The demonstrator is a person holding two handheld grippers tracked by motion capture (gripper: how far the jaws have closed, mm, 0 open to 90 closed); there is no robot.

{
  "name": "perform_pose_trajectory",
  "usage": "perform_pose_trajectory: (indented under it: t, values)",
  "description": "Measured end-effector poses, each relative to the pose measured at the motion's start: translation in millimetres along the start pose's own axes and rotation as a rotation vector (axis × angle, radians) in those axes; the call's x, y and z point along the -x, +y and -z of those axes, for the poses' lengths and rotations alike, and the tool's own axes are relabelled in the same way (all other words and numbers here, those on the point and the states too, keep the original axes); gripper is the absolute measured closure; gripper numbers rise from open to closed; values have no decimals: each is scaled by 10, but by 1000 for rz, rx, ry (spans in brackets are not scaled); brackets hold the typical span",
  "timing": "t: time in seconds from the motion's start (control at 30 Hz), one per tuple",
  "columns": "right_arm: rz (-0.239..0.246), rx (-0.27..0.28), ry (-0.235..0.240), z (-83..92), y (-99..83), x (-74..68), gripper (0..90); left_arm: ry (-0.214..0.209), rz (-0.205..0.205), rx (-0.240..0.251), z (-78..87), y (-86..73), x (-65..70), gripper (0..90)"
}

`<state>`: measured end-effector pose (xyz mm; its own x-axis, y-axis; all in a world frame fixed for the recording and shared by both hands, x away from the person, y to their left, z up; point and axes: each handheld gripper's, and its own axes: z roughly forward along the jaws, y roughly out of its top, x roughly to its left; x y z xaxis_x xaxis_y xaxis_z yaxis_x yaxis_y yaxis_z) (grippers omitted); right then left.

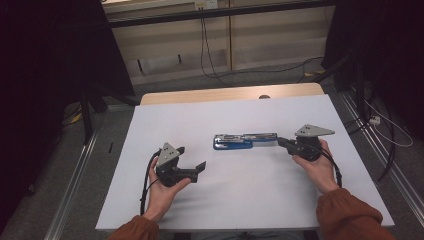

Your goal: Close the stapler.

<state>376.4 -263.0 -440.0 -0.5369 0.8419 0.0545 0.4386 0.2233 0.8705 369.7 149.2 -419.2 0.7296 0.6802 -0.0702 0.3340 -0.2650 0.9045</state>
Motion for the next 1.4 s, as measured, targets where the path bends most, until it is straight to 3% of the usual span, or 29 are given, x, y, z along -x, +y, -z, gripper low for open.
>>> perform_pose_trajectory:
  t: [0.1, 0.27, 0.6, 0.67, 0.83, 1.07, 1.27, 1.4]
  values:
    - [1, -9, 1, -17, -8, 4, 900, -10, -9, -16, -118, 78, 36, 77]
    - [3, -2, 2, -19, -15, 16, 900, -15, -22, 17, -300, 212, 50, 97]
    - [15, -11, 14, -61, -25, -4, 900, -8, -19, 24, -524, 251, -24, 143]
    - [16, -12, 20, -69, -23, -10, 900, -8, -27, 32, -583, 239, -40, 171]
    - [20, -19, 27, -81, -31, -8, 900, 13, -35, -18, -747, 210, -78, 218]
    - [13, -23, 24, -83, -39, -12, 900, 0, -15, -23, -860, 279, -111, 319]
    - [10, -29, 22, -91, -45, -5, 900, 22, -13, -32, -942, 304, -156, 433]
    - [8, -45, 7, -102, -55, 0, 900, -3, -7, -42, -969, 271, -174, 508]
